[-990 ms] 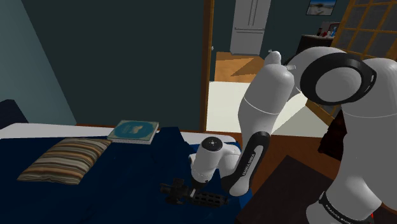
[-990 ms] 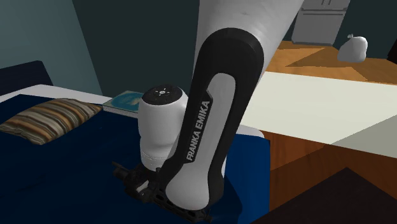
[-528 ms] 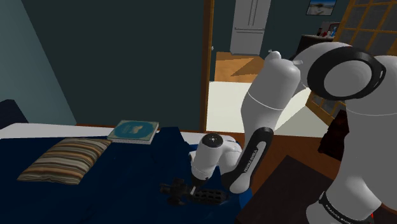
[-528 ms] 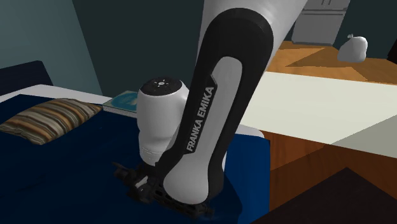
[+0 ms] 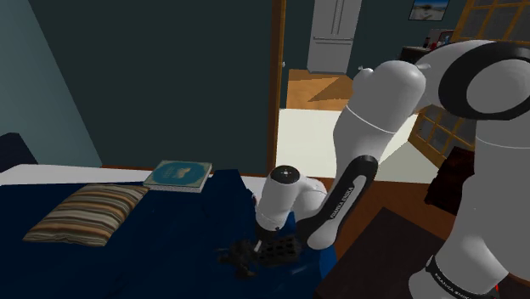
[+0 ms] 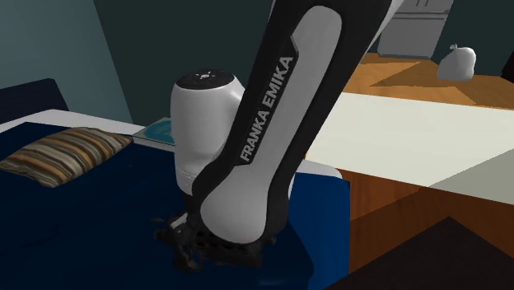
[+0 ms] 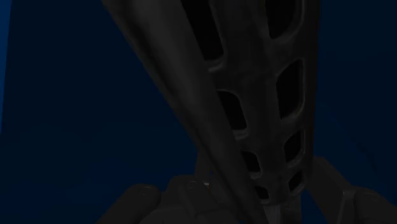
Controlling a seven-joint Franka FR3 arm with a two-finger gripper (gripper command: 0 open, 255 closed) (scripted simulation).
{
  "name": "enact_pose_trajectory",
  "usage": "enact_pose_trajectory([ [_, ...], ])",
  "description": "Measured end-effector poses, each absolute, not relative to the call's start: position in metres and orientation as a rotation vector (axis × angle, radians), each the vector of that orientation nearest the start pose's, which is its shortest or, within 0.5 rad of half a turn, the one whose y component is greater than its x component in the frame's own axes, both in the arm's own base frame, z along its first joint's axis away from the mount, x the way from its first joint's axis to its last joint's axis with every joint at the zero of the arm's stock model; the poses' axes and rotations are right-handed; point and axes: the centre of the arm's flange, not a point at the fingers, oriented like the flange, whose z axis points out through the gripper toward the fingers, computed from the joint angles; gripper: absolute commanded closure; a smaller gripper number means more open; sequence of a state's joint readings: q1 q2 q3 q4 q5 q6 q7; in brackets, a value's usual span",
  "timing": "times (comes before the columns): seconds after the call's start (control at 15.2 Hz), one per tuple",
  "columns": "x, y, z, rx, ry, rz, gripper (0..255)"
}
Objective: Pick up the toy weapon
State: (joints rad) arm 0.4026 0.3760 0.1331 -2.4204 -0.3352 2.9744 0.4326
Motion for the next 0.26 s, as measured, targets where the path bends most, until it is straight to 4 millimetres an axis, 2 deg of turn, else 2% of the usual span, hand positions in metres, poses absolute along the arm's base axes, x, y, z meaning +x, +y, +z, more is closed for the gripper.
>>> enact_pose_trajectory([
  [0.26, 0.420, 0.279, 0.194, -3.010, -0.634, -0.282, 255],
])
